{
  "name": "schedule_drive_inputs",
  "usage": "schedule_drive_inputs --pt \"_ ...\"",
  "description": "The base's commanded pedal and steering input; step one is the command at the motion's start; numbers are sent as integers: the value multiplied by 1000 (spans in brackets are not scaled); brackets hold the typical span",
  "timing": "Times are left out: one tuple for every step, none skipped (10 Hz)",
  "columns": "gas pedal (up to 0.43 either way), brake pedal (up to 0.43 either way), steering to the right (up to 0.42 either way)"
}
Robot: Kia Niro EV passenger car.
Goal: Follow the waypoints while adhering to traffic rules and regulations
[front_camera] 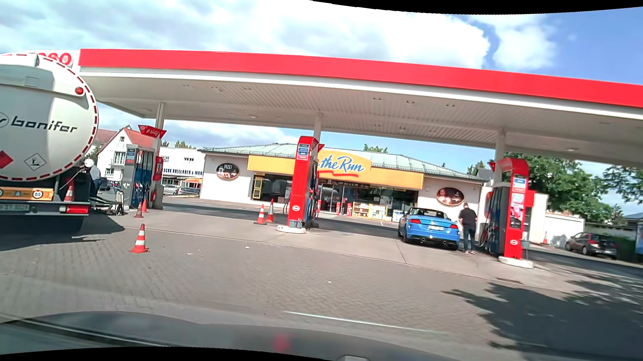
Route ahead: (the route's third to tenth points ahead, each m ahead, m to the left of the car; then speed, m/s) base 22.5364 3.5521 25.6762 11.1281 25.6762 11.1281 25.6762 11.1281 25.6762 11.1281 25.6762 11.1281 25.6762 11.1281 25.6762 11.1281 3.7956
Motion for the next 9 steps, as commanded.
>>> schedule_drive_inputs --pt "0 0 -90" --pt "0 0 -114" --pt "0 0 -135" --pt "0 0 -158" --pt "0 0 -175" --pt "0 0 -189" --pt "0 0 -200" --pt "0 0 -206" --pt "0 0 -213"
